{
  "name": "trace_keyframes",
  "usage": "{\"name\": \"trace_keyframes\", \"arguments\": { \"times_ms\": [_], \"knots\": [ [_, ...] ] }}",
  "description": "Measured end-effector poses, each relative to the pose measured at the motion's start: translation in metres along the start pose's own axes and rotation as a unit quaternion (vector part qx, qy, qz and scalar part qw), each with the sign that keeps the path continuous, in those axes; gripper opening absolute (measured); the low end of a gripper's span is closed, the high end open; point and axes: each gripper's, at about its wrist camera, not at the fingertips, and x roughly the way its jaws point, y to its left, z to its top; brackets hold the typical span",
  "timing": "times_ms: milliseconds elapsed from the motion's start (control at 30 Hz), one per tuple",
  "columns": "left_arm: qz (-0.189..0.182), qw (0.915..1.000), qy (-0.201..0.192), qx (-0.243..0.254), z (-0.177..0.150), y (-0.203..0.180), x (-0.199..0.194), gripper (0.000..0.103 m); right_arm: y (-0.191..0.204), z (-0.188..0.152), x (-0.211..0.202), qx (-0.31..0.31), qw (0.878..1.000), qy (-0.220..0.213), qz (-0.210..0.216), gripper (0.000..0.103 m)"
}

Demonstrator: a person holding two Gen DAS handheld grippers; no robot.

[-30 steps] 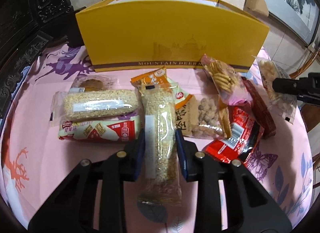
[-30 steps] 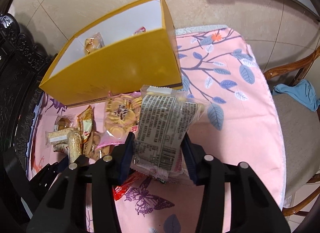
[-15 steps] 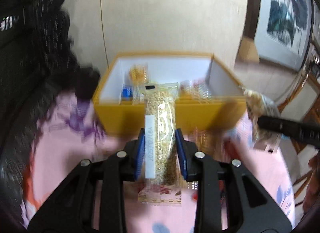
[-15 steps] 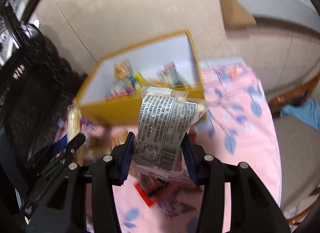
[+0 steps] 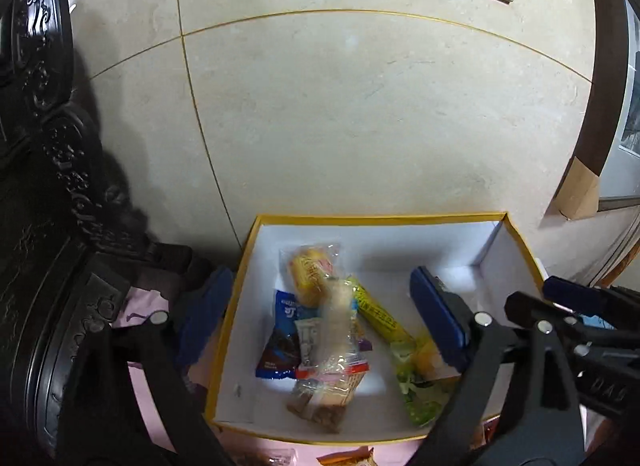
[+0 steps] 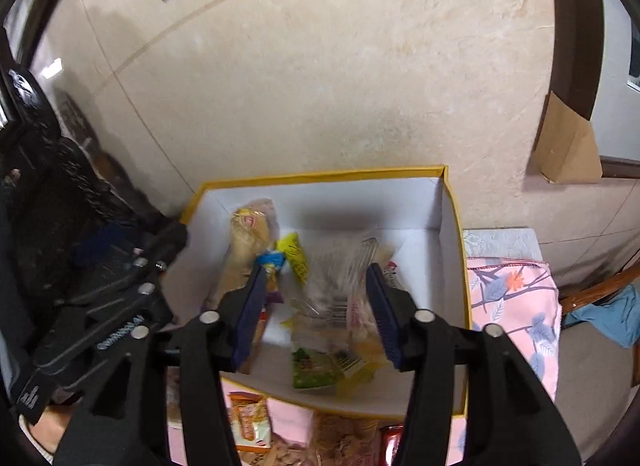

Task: Organize snacks
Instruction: 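Lift both snacks into the yellow box and open both tools, then move both tools back over the remaining snacks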

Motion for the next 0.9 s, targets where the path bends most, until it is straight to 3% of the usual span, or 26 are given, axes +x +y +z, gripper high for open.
{"name": "trace_keyframes", "arguments": {
  "times_ms": [33,233,633,900],
  "knots": [
    [-0.001,1.0,0.001,0.002,-0.001,0.0,0.0,0.092,0.0,0.0,0.0,0.002,1.0,-0.002,-0.003,0.068],
    [0.008,0.9998,0.015,0.007,-0.027,-0.002,-0.016,0.092,-0.004,-0.019,-0.022,0.009,1.0,-0.011,0.008,0.068],
    [0.002,0.9989,0.048,-0.002,-0.098,0.001,-0.054,0.092,-0.013,-0.106,-0.086,-0.008,1.0,-0.014,0.008,0.068],
    [-0.002,0.9947,0.092,-0.047,-0.183,0.033,-0.066,0.092,-0.034,-0.178,-0.071,-0.003,0.999,0.047,-0.002,0.068]
  ]
}}
